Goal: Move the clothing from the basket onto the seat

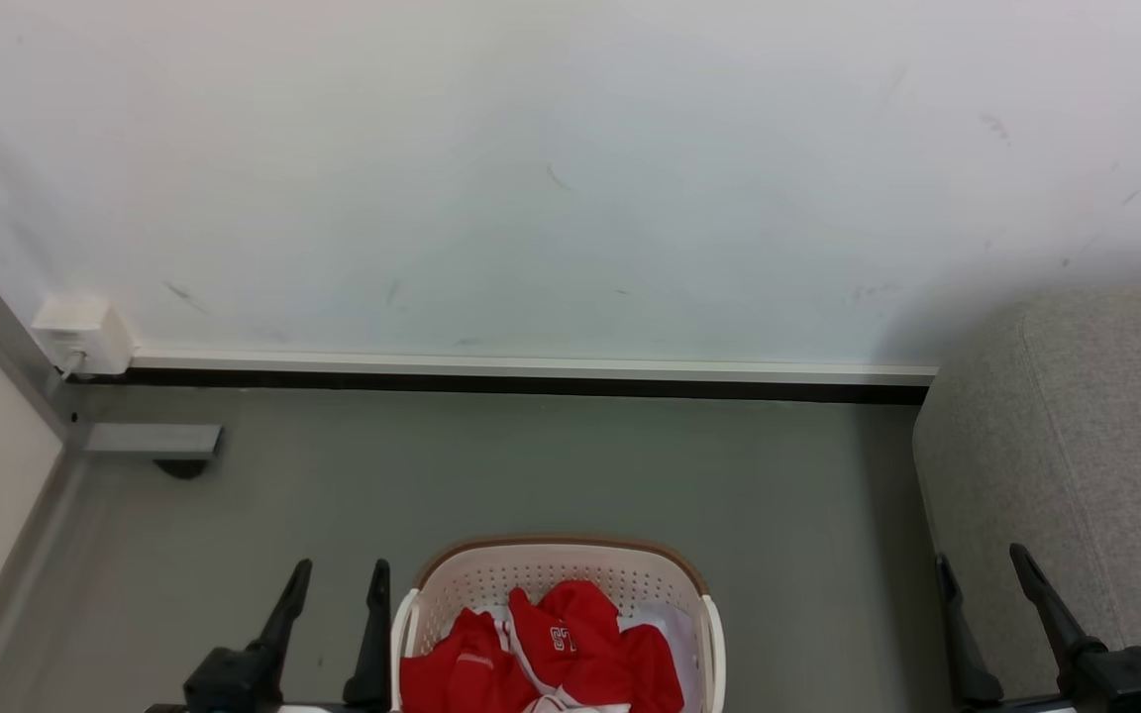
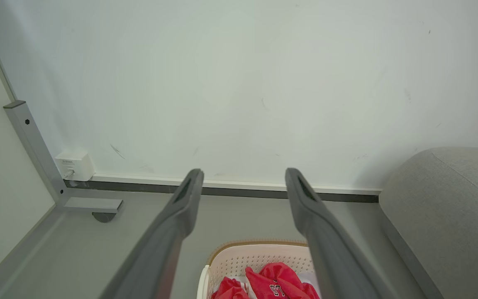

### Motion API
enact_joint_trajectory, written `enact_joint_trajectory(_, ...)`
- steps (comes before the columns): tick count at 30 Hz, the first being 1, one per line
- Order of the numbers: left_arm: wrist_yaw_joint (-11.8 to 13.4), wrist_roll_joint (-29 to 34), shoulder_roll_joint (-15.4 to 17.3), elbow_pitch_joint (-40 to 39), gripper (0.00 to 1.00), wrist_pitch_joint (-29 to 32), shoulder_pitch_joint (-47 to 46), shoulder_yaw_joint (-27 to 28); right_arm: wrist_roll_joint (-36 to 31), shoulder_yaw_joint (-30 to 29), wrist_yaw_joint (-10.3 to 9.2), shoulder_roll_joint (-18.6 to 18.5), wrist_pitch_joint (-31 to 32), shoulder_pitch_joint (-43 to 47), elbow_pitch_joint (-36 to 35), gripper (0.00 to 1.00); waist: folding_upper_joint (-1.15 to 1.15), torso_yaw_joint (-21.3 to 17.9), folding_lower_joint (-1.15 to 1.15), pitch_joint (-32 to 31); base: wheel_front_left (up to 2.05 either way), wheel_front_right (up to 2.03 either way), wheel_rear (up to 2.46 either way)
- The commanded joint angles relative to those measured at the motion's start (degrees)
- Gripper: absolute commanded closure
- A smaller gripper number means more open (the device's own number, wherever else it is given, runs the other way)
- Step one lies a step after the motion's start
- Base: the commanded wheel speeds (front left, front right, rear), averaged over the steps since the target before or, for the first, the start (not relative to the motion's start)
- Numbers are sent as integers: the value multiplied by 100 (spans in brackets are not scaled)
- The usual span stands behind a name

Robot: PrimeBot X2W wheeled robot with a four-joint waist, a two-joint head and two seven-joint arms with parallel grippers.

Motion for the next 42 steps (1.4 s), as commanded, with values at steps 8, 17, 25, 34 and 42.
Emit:
enact_joint_trajectory(8,-44,95,43,41,0,-4,9,36,50,32,-12,1,-18,-15,6,0,0,-77,0,42,0,0,0)
enact_joint_trajectory(17,-350,-40,39,587,0,-4,-485,-170,57,54,-12,-5,-9,-195,-96,0,0,-255,0,380,0,0,0)
enact_joint_trajectory(25,-573,4,39,1940,0,-3,-1758,-797,16,90,-12,5,-8,-659,-408,0,0,-494,0,1302,0,0,0)
enact_joint_trajectory(34,-515,57,45,3427,0,128,-3494,-1178,-1,136,-12,36,-8,-1500,-1015,0,0,-889,0,2809,0,0,0)
enact_joint_trajectory(42,-414,38,47,4626,0,345,-4457,-1221,197,186,-12,41,-8,-1900,-1408,0,0,-1189,0,3636,0,0,0)
